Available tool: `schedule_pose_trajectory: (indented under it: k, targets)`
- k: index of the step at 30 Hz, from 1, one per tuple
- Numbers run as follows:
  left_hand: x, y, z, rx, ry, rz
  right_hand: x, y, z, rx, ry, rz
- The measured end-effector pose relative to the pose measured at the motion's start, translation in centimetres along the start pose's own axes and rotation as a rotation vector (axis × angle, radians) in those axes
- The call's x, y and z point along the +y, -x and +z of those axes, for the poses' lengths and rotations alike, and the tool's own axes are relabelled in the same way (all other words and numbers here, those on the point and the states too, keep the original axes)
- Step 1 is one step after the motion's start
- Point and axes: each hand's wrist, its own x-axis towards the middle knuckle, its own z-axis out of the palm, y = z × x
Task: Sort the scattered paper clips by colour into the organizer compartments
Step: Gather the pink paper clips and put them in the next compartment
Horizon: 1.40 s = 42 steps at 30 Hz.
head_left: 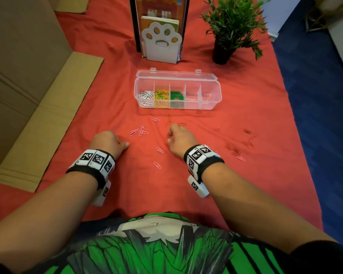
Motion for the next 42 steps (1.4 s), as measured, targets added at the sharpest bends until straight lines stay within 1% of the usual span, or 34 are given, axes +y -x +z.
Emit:
schedule_pose_trajectory:
  k: [2,5,8,11,12,13,14,16,17,18,19,20,22,24,25,26,27,28,30,31,32,35,38,40,41,42]
  targets:
    - [0.2,0.2,0.6,-0.005,0.047,0.027,0.8,0.0,-0.1,-0.009,0.044,0.007]
    - [1.2,0.5,1.4,-0.018,0.11,0.109,2.5,0.0,-1.3,0.036,0.047,0.071]
    - [2.1,0.4,2.4,-0.085,0.138,0.202,4.1,-0.2,-2.7,0.108,0.053,0.145]
    - [3.2,0.3,2.8,-0.142,0.245,0.242,3.8,-0.5,-3.2,0.125,0.074,0.128]
    - [3.7,0.3,2.6,-0.163,0.326,0.225,3.2,-0.5,-3.0,0.112,0.078,0.102]
    - [4.1,0.3,2.3,-0.193,0.453,0.179,2.5,-0.5,-2.7,0.097,0.089,0.07]
    - [4.6,0.3,1.7,-0.245,0.638,0.101,1.8,-0.4,-2.3,0.084,0.109,0.042]
    - [5.0,0.4,0.5,-0.359,1.079,-0.061,0.6,-0.1,-1.4,0.065,0.174,0.015]
    - [5.0,0.5,-0.2,-0.428,1.286,-0.105,0.2,0.0,-1.0,0.06,0.209,0.017]
    - [4.8,0.6,-0.9,-0.501,1.449,-0.114,-0.2,0.2,-0.6,0.062,0.238,0.023]
    - [4.4,0.7,-1.6,-0.561,1.576,-0.099,-0.4,0.3,-0.2,0.072,0.258,0.019]
    - [4.0,0.6,-2.1,-0.589,1.661,-0.087,-0.6,0.3,0.0,0.078,0.27,0.006]
    - [3.4,0.3,-2.3,-0.584,1.732,-0.112,-0.6,0.3,0.1,0.057,0.272,-0.008]
    - [3.3,-0.2,-2.1,-0.519,1.696,-0.184,-0.4,0.0,-0.4,-0.001,0.238,0.018]
    - [3.3,-0.6,-1.8,-0.467,1.628,-0.22,-0.2,-0.2,-0.8,-0.034,0.208,0.031]
    - [3.4,-1.1,-1.3,-0.401,1.512,-0.245,0.0,-0.4,-1.2,-0.06,0.175,0.04]
    - [3.4,-1.6,-0.9,-0.32,1.342,-0.24,0.2,-0.4,-1.7,-0.078,0.132,0.049]
    - [3.3,-2.1,-0.4,-0.226,1.122,-0.202,0.4,-0.5,-2.2,-0.09,0.077,0.069]
    - [2.8,-2.7,0.3,-0.02,0.659,-0.09,0.8,-0.5,-3.0,-0.07,-0.07,0.127]
    - [2.6,-2.7,0.5,0.044,0.496,-0.033,0.9,-0.5,-3.4,-0.05,-0.16,0.16]
    - [2.4,-2.7,0.6,0.08,0.388,0.018,1.0,-0.6,-3.7,-0.035,-0.27,0.197]
    - [2.0,-2.7,1.2,0.122,0.224,0.128,1.3,-0.6,-4.2,-0.031,-0.674,0.321]
    - [1.9,-2.9,1.6,0.107,0.171,0.165,1.7,-0.3,-4.4,-0.04,-1.054,0.451]
    - [2.1,-2.7,1.7,0.088,0.151,0.185,1.7,0.1,-4.4,-0.045,-1.187,0.49]
    - [2.1,-2.7,1.8,0.079,0.155,0.188,1.8,0.2,-4.3,-0.048,-1.19,0.489]
    - [2.2,-2.6,1.7,0.066,0.173,0.179,1.9,0.1,-4.1,-0.044,-1.131,0.474]
